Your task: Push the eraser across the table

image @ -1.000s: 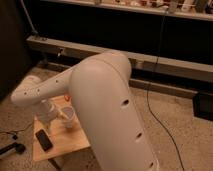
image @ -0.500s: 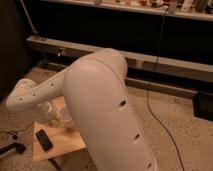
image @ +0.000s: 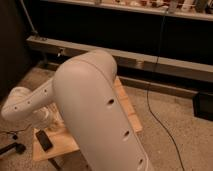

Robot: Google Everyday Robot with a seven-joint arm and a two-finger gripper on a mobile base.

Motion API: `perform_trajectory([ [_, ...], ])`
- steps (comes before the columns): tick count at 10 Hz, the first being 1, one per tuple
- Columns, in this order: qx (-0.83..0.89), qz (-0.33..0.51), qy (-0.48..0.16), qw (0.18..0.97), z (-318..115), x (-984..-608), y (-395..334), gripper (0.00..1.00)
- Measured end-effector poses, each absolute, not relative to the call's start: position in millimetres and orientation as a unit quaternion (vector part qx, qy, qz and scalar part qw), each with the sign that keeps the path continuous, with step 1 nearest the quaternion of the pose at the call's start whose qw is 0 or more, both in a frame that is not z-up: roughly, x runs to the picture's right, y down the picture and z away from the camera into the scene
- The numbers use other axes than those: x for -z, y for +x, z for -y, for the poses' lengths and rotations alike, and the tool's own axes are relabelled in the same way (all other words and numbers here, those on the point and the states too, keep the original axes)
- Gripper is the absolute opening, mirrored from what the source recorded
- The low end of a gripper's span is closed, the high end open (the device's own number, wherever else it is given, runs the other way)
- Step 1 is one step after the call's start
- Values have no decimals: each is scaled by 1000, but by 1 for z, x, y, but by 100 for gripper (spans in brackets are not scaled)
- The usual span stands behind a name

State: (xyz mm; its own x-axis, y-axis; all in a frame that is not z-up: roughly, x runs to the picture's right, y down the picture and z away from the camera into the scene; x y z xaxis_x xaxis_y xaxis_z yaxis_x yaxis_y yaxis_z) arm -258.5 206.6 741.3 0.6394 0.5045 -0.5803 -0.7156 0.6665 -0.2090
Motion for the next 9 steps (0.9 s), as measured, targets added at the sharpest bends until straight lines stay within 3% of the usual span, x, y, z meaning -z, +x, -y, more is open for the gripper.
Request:
perform_trajectory([
  [9, -362, -209, -274, 866, -215, -764, -279, 0],
])
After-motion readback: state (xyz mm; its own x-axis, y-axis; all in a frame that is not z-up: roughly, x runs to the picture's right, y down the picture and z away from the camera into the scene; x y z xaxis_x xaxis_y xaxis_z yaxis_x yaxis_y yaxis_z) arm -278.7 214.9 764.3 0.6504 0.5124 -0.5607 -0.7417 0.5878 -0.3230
